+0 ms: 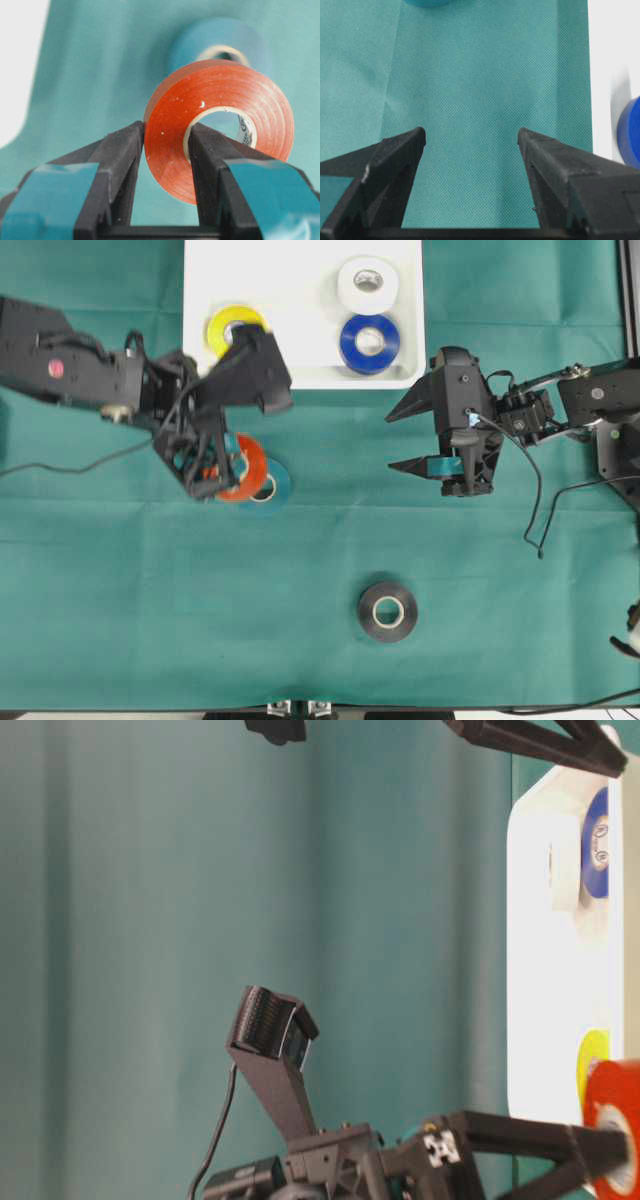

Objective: Put the tape alternately from left to right into the white case.
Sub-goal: 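Lift the orange-red roll with the left gripper and carry it to the tray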

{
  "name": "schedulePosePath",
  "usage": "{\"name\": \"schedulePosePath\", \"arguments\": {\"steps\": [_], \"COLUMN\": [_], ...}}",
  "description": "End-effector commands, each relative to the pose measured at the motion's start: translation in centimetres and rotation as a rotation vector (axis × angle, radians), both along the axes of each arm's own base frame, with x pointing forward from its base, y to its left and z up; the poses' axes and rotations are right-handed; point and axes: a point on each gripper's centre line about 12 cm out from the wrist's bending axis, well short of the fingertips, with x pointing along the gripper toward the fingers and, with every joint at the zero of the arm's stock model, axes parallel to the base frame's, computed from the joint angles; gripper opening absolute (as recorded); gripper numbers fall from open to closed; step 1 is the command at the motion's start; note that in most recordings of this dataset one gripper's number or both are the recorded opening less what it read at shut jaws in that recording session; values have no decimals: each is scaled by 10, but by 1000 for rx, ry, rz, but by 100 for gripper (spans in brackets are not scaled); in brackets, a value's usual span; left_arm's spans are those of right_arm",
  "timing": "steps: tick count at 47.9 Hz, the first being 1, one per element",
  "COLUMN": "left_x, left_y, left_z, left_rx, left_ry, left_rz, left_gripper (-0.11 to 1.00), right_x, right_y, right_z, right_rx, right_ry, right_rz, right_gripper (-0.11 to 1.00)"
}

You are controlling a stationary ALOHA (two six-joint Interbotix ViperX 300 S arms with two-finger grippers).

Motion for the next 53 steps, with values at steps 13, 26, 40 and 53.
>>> {"name": "schedulePosePath", "arguments": {"steps": [13,26,40,53], "left_x": [-1,-7,-20,-24], "left_y": [59,107,160,194], "left_z": [16,13,5,-5], "left_rx": [75,145,222,285], "left_ry": [-62,-114,-129,-148], "left_rz": [1,24,58,67], "left_gripper": [-3,-3,-3,-3], "right_x": [2,2,2,3], "right_y": [1,1,1,1], "right_z": [4,5,5,5], "right_rx": [12,23,53,63], "right_ry": [-20,-20,-18,-18], "right_rz": [-4,-15,-41,-49], "right_gripper": [79,79,79,79]}}
